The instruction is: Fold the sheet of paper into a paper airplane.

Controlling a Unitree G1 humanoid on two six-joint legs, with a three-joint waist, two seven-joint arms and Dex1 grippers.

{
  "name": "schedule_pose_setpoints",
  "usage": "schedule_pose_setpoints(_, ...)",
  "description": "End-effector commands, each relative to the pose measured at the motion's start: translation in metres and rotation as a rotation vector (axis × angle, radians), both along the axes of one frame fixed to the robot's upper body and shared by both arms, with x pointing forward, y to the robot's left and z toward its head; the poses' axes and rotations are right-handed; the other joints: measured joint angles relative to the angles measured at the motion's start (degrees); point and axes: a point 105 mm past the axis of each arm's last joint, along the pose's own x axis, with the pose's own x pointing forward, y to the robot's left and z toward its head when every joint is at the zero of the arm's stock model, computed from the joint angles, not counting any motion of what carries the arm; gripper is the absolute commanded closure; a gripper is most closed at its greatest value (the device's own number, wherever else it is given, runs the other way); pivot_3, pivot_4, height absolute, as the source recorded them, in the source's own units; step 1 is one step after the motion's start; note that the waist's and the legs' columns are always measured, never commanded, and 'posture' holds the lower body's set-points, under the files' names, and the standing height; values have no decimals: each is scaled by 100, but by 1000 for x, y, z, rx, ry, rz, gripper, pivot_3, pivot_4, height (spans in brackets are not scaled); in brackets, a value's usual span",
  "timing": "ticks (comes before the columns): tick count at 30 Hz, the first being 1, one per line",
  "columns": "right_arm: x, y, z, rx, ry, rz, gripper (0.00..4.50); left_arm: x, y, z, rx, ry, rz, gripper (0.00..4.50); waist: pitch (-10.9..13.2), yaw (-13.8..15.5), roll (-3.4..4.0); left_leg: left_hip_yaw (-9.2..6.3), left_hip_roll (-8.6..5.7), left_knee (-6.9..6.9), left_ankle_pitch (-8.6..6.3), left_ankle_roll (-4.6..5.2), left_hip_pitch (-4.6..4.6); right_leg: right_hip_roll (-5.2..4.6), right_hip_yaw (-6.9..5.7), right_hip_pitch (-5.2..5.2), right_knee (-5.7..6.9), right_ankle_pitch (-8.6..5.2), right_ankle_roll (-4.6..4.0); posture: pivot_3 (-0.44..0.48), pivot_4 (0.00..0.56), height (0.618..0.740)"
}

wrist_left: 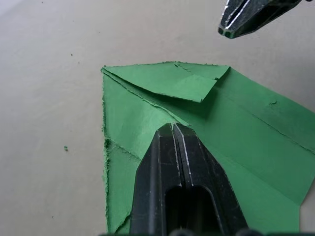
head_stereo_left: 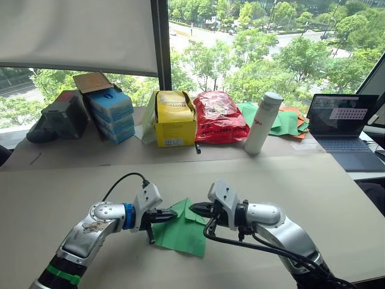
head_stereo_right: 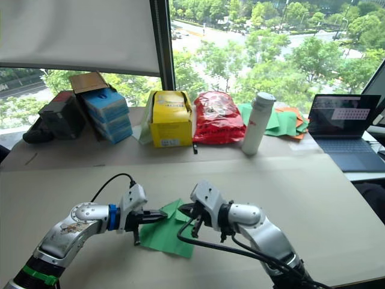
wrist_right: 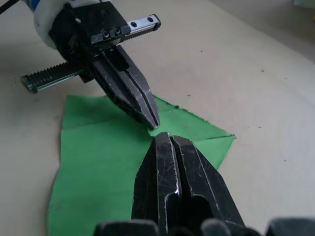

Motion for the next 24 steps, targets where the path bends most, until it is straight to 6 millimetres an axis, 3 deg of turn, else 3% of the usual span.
schedule_pose_setpoints(1,-11,-13,3,-19,10,33,4500,2,3,-3,47,-32,-17,4459,1,9,-1,0,0,3,0,0,5,-2,1,5,2,1,1,0,150,740)
schedule_pose_setpoints(5,-30,-31,-10,-103,79,96,4500,3,4,-9,79,-39,-27,4459,1,58,-1,-6,4,3,-3,4,40,-5,-4,47,-6,0,1,0,150,740)
schedule_pose_setpoints(11,-71,-25,-21,-136,167,296,4500,5,2,-11,76,-41,-31,4459,0,81,-2,-9,6,5,-5,7,41,-10,12,53,-9,0,2,0,150,740)
schedule_pose_setpoints(20,-66,10,-32,-82,87,272,4500,5,-2,-6,75,-40,-45,4459,0,114,-4,-12,4,17,-5,7,39,-11,11,55,-6,0,3,0,150,740)
schedule_pose_setpoints(24,-73,26,-38,-87,72,307,4500,7,0,-3,87,-34,-49,4459,0,114,-4,-11,4,21,-5,7,38,-8,2,56,-5,0,4,0,150,740)
